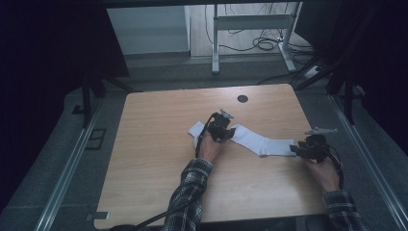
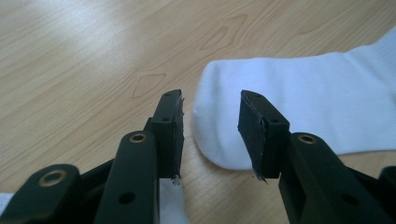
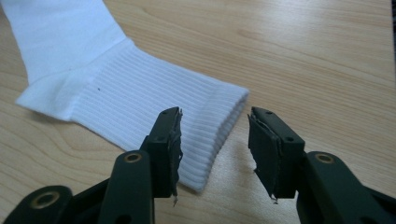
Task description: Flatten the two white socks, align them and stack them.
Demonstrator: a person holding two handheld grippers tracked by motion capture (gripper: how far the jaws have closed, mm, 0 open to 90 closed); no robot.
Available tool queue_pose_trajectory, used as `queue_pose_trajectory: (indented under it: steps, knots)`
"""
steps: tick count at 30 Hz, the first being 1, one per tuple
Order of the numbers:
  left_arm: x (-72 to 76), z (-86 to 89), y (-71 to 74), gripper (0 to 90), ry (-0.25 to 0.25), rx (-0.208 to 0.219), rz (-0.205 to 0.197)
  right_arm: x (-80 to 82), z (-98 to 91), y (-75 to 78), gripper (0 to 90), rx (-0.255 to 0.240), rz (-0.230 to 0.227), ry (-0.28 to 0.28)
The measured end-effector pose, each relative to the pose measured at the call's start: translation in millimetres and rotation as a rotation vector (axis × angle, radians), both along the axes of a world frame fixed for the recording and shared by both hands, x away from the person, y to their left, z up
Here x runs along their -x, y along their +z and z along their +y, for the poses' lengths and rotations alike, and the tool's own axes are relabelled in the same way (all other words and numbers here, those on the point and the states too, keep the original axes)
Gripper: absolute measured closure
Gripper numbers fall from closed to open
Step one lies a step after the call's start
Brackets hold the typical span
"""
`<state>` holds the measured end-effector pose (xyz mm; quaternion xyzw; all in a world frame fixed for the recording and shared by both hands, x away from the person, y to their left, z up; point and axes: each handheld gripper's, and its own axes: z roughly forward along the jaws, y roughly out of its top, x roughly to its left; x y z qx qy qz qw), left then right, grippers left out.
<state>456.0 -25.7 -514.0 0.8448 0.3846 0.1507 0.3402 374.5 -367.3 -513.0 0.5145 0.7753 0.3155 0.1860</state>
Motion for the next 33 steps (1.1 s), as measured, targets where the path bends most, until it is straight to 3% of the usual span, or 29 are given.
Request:
queue_pose_trajectory:
  steps: [7, 10, 13, 15, 28, 33]
  knots:
    - [-8.4, -1.5, -15.6, 64.7, 0.004, -0.036, 0.041, -1.8, 8.6, -5.7, 59.4, 0.041, 0.039, 0.033]
    - [-8.0, -2.0, -16.7, 72.1, -0.015, -0.024, 0.048, -2.4, 10.2, -8.7, 68.5, 0.038, 0.054, 0.043]
    - [-4.8, -4.5, -15.1, 84.0, -0.036, -0.054, 0.032, -2.6, 10.5, -7.8, 79.0, 0.019, 0.071, 0.048]
    - [-1.5, -5.7, -13.0, 85.5, -0.046, -0.069, 0.014, -2.2, 10.7, -6.5, 80.3, 0.014, 0.082, 0.050]
    - [25.2, 16.0, 19.3, 85.9, -0.068, 0.030, -0.017, 7.3, 9.0, 12.5, 80.8, -0.014, 0.000, 0.084]
    - [40.8, 30.4, 31.1, 85.9, -0.076, 0.031, -0.032, 11.1, 16.6, 19.7, 80.6, -0.044, -0.019, 0.122]
